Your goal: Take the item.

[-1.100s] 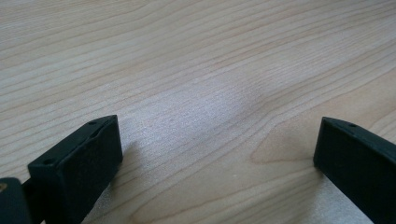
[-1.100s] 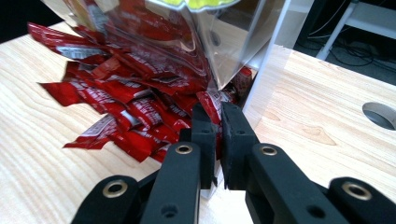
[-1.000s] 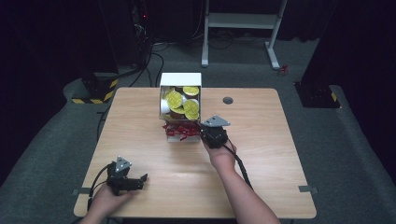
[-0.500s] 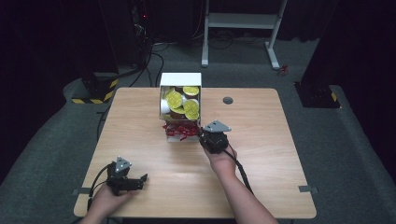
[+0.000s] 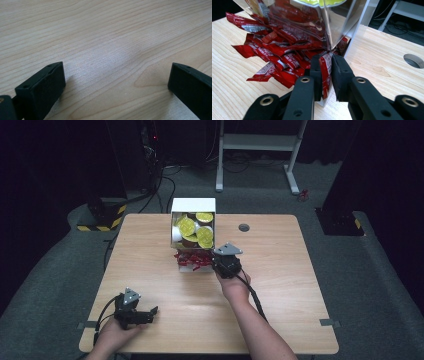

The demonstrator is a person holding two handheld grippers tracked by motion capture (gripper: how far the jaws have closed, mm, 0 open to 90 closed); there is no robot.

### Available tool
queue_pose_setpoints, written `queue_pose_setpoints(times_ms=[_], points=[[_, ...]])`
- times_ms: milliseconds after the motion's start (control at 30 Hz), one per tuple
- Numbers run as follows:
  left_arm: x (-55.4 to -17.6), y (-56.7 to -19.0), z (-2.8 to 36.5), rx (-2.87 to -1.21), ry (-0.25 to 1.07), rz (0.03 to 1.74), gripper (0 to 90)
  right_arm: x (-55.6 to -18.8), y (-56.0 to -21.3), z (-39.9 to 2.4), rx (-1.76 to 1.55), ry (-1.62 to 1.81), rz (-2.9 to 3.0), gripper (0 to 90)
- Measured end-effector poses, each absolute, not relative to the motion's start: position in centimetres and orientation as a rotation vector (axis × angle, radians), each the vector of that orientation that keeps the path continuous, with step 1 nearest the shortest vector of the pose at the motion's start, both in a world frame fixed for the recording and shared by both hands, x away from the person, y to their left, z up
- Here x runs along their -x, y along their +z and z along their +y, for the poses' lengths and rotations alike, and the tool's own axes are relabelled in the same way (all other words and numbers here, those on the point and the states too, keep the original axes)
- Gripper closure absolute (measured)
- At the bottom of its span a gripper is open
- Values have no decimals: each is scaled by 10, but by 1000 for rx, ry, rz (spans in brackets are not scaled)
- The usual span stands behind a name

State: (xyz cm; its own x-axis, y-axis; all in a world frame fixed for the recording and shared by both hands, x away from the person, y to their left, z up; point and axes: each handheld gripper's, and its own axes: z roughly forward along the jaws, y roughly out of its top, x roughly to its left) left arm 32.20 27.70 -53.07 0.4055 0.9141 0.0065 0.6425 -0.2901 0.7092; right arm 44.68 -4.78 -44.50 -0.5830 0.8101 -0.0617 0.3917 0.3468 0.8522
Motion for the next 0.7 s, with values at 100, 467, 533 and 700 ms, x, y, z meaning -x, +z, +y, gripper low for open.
queue_pose_setpoints(times_ms=[100,467,533,700], points=[[-322,-531,277,-2036,557,1320,14,-447,-444,-49,-1036,1147,2141,840],[-322,-531,277,-2038,560,1318,14,-437,-443,-55,-1012,1170,2145,857],[-322,-531,277,-2039,560,1318,14,-434,-442,-56,-1014,1180,2145,857],[-322,-531,277,-2041,562,1316,14,-426,-440,-62,-1011,1217,2142,858]])
